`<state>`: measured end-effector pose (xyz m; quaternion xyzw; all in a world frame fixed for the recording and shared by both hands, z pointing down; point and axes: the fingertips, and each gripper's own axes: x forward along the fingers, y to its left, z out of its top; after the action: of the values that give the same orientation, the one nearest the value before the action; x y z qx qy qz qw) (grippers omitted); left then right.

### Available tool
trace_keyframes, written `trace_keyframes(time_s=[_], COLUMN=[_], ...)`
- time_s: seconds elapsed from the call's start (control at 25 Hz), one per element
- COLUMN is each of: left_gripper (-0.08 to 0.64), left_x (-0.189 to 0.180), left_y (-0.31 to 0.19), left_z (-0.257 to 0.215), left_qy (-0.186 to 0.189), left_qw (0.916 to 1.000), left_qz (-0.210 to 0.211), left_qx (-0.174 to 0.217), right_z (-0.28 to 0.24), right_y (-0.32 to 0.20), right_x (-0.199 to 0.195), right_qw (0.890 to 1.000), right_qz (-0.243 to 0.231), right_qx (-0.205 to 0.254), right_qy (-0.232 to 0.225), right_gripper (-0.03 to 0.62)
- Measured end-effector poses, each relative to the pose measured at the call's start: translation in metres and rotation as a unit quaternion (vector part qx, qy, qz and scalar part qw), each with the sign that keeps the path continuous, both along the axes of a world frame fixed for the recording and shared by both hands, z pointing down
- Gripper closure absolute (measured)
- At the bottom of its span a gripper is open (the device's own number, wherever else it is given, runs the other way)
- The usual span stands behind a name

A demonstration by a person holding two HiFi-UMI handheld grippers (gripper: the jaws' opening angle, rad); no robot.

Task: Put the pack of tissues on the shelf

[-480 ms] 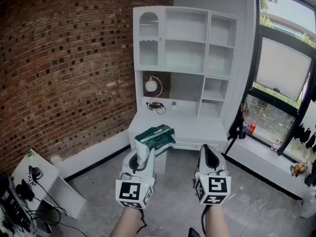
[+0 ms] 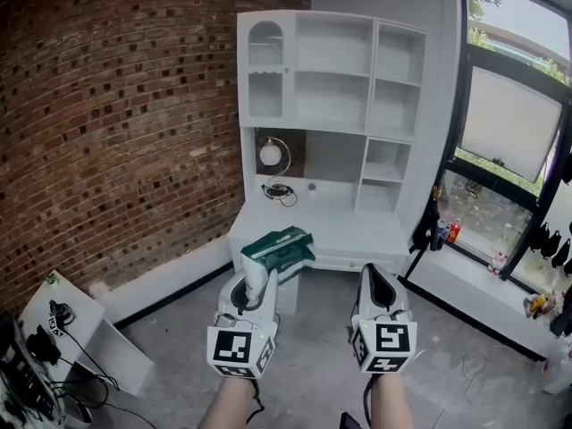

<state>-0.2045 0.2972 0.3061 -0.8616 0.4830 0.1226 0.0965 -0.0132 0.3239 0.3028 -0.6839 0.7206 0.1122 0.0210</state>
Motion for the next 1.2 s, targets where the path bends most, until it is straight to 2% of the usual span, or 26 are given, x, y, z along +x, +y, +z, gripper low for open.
trace_keyframes(time_s=[0.24, 0.4, 0.44, 0.56, 0.6, 1.0, 1.2], left_gripper=[0.449, 0.449, 0.449, 0.449, 0.449, 0.449, 0.449], left_x=[0.005, 0.004, 0.006, 0.021, 0.027, 0.069, 0.078], left_y=[0.001, -0.002, -0.002, 0.001, 0.003, 0.001, -0.004], left_z=[0.001, 0.003, 0.003, 0.004, 0.004, 0.004, 0.01], left_qy=[0.001, 0.004, 0.004, 0.003, 0.003, 0.005, 0.004], left_qw=[1.0, 1.0, 1.0, 1.0, 1.0, 0.9999, 0.9996], left_qz=[0.0, 0.001, 0.0, -0.003, -0.003, -0.005, -0.018], left_qx=[-0.002, -0.004, -0.004, -0.005, -0.005, -0.014, -0.023], right_z=[0.003, 0.006, 0.006, 0.005, 0.004, 0.008, 0.016], right_y=[0.002, 0.0, 0.0, 0.004, 0.005, 0.012, 0.005], right_x=[0.011, 0.018, 0.02, 0.032, 0.037, 0.09, 0.109], right_qw=[1.0, 0.999, 0.998, 0.997, 0.997, 0.996, 0.996], right_qz=[0.004, -0.007, -0.012, -0.031, -0.036, -0.038, -0.044], right_qx=[-0.009, -0.002, 0.001, 0.005, 0.007, -0.003, -0.016], right_qy=[-0.012, -0.054, -0.061, -0.065, -0.068, -0.082, -0.081], right_gripper=[0.593, 0.589, 0.564, 0.336, 0.296, 0.291, 0.291])
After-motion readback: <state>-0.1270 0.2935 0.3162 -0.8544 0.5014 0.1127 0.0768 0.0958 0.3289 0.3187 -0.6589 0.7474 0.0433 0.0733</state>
